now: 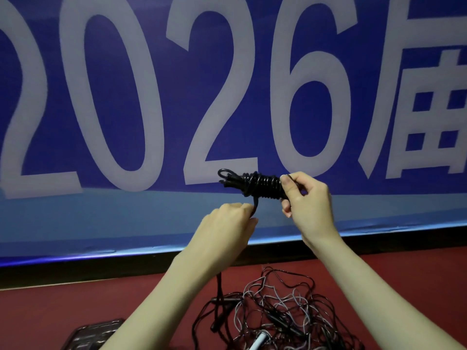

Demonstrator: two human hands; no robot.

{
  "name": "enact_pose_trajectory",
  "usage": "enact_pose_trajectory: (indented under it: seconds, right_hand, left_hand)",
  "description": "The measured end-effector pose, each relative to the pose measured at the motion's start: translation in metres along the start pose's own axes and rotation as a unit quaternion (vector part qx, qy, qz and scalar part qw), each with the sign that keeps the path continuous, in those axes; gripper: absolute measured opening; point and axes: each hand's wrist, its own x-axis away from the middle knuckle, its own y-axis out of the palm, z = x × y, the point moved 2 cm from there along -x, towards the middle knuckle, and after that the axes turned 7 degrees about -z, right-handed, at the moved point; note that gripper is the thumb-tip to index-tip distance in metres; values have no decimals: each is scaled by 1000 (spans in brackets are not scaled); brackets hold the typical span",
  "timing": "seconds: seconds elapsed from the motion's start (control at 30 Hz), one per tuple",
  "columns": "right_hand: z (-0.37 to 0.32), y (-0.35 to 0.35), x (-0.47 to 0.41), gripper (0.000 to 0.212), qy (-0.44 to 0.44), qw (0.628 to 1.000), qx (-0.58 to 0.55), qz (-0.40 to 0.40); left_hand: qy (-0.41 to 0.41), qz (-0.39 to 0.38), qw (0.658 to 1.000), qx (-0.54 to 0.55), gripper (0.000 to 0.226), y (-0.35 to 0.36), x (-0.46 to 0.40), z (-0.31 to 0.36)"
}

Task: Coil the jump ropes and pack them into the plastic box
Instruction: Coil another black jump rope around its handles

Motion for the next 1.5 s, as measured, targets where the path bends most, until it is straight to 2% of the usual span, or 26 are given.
enact_pose_trajectory:
  seconds: [0.1, 0.2, 0.37, 0.43, 0.53, 0.63, 0.73, 0.87, 0.97, 1.1, 1.2, 1.27, 1.4, 1.47, 1.5]
  right_hand:
    - [-7, 0, 2, 21, -62, 994, 89, -12]
    - [-14, 0, 2, 17, -91, 988, 123, -34]
    - [-26, -3, -1, 15, -131, 968, 203, -70]
    - [-26, -4, -2, 16, -132, 955, 245, -104]
    - [-24, -5, -1, 18, -111, 934, 295, -167]
    - [-23, -10, -1, 18, -73, 920, 309, -227]
    - [-22, -14, -1, 17, -56, 911, 306, -270]
    - [-22, -23, -6, 17, -28, 914, 248, -319]
    - [-21, -28, -7, 17, 0, 923, 162, -348]
    - [-26, -29, -6, 18, 16, 925, 52, -377]
    - [-28, -25, -5, 26, 8, 925, -31, -380]
    - [-26, -21, -5, 30, 6, 927, -79, -366]
    - [-23, -13, -4, 27, 26, 933, -138, -332]
    - [-21, -9, -3, 33, 36, 938, -145, -313]
    - [-20, -7, -3, 36, 40, 941, -146, -303]
  left_hand:
    - [-2, 35, 999, -6, 22, -14, 2, -3]
    - [-19, 69, 997, 10, 19, -27, 6, -6]
    - [-77, 77, 992, -57, 29, -37, 8, -6]
    - [-76, 63, 993, -58, 32, -37, 7, -6]
    - [-46, 17, 996, 71, 23, -34, 7, -10]
    - [-27, -38, 979, 199, 10, -30, 6, -16]
    - [-34, -40, 962, 269, 8, -24, 5, -21]
    - [-23, 13, 963, 268, 18, -19, 2, -25]
    - [1, 10, 952, 305, 16, -17, 1, -25]
    - [-17, -36, 900, 434, 14, -12, 1, -27]
    - [16, -16, 848, 529, 20, -14, 3, -23]
    - [32, 14, 820, 571, 27, -18, 5, -16]
    - [2, 115, 817, 566, 25, -10, -2, -17]
    - [-23, 165, 812, 560, 18, -4, -5, -20]
    - [-42, 188, 810, 553, 23, -3, -5, -19]
